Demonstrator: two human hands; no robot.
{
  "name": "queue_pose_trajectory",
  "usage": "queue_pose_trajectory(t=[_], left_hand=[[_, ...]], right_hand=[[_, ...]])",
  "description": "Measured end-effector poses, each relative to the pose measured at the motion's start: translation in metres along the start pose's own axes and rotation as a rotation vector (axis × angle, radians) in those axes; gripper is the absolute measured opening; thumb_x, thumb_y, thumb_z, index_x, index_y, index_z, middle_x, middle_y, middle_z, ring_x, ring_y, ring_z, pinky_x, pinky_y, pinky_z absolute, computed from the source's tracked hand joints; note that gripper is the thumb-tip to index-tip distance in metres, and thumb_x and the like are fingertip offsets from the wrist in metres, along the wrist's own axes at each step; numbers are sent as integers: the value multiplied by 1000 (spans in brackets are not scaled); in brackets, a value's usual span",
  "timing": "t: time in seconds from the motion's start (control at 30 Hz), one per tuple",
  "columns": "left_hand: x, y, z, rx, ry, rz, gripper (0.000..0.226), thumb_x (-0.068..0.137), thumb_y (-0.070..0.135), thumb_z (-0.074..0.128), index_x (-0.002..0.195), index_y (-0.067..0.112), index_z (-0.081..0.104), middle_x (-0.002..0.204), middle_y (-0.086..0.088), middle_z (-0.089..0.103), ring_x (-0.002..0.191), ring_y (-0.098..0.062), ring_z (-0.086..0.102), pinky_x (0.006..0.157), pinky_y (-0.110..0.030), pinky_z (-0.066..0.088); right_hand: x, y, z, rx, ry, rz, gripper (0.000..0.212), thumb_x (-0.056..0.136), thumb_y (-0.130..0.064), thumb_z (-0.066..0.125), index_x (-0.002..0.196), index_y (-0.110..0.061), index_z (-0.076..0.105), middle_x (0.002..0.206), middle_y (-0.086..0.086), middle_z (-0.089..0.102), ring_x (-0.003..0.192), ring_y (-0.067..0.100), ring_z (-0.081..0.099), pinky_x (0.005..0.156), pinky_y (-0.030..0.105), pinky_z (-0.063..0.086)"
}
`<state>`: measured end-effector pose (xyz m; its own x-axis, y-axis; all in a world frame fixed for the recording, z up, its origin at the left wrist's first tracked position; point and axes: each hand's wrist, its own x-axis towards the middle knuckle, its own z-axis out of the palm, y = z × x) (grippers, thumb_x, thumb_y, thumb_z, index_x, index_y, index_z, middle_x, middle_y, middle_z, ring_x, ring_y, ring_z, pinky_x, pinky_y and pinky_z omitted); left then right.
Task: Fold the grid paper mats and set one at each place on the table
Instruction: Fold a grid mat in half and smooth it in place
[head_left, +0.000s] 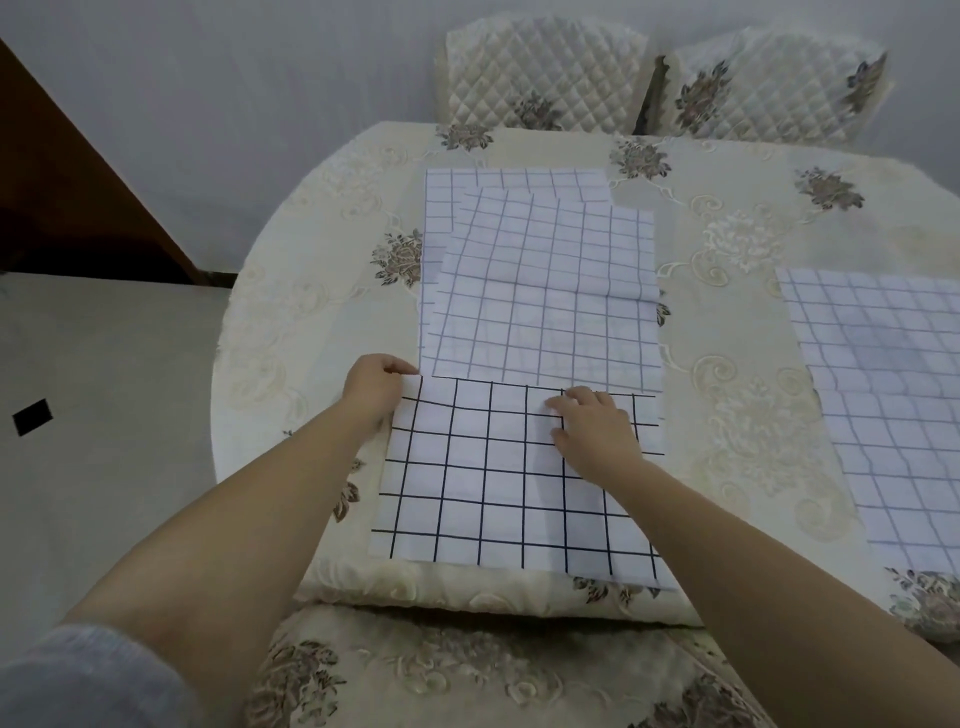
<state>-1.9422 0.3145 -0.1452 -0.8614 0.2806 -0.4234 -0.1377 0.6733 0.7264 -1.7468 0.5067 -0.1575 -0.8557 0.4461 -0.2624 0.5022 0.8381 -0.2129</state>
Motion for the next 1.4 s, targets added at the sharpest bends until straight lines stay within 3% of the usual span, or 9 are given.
queue_pose_trajectory(t=[0.1,0.23,0.5,0.63,0.77,0.87,1.03,1.27,1.4], left_hand=[[2,3,-7,-6,-58,12,22,90,7,48,87,11,70,78,-10,64,66,-23,55,55,-24,41],[1,3,-13,-10,-163,75,17,86,0,60,92,10,71,74,-5,65,61,-13,56,50,-18,46],[5,-7,-16,-64,-102,160,10,83,-1,68,87,5,75,85,-18,73,73,-20,64,76,-33,55],[8,-15,-21,-184,-133,103,17,83,0,68,76,14,75,88,-29,72,75,-30,66,82,-47,57],[11,-16,-22,-288,-170,14,15,87,12,64,86,2,76,92,-27,72,85,-35,70,85,-50,57],[10,-13,-21,-276,-179,30,20,86,27,69,86,9,77,90,-21,74,85,-36,70,85,-46,58],[10,-10,-16,-160,-112,90,10,84,15,72,75,18,73,75,1,70,73,-13,63,78,-29,53],[13,-11,-15,-171,-61,48,10,85,13,70,77,13,73,75,-1,70,70,-16,64,74,-30,54],[16,-10,-11,-88,-7,75,7,87,17,69,86,12,73,82,0,68,82,-17,63,79,-30,52]], right_hand=[[13,-13,-6,17,75,-16,37,95,-28,44,132,-24,50,134,1,50,124,24,40,101,38,35],[42,-56,-17,159,37,-117,36,95,-29,50,130,-22,52,133,3,52,125,27,40,101,39,37],[86,-115,-18,258,-100,-212,30,94,-35,51,122,-28,58,118,-5,64,121,23,41,99,43,38],[97,-118,-17,269,-171,-177,19,94,-35,53,101,-25,67,106,-1,67,118,23,43,99,44,40],[101,-120,-16,333,-174,-141,9,88,-35,61,82,-28,62,95,-2,65,107,23,54,95,45,44],[101,-123,-15,347,-183,-151,11,88,-35,62,86,-26,66,86,-6,60,98,21,57,92,44,46],[101,-121,-10,348,-198,-119,10,88,-36,61,83,-27,63,85,-7,61,96,18,57,93,43,45],[98,-87,-14,305,-173,-26,12,90,-32,59,81,-24,62,87,-2,66,86,19,59,90,41,48],[92,-68,-17,418,-124,-10,16,89,-30,62,97,-18,68,101,3,68,94,21,62,83,36,53]])
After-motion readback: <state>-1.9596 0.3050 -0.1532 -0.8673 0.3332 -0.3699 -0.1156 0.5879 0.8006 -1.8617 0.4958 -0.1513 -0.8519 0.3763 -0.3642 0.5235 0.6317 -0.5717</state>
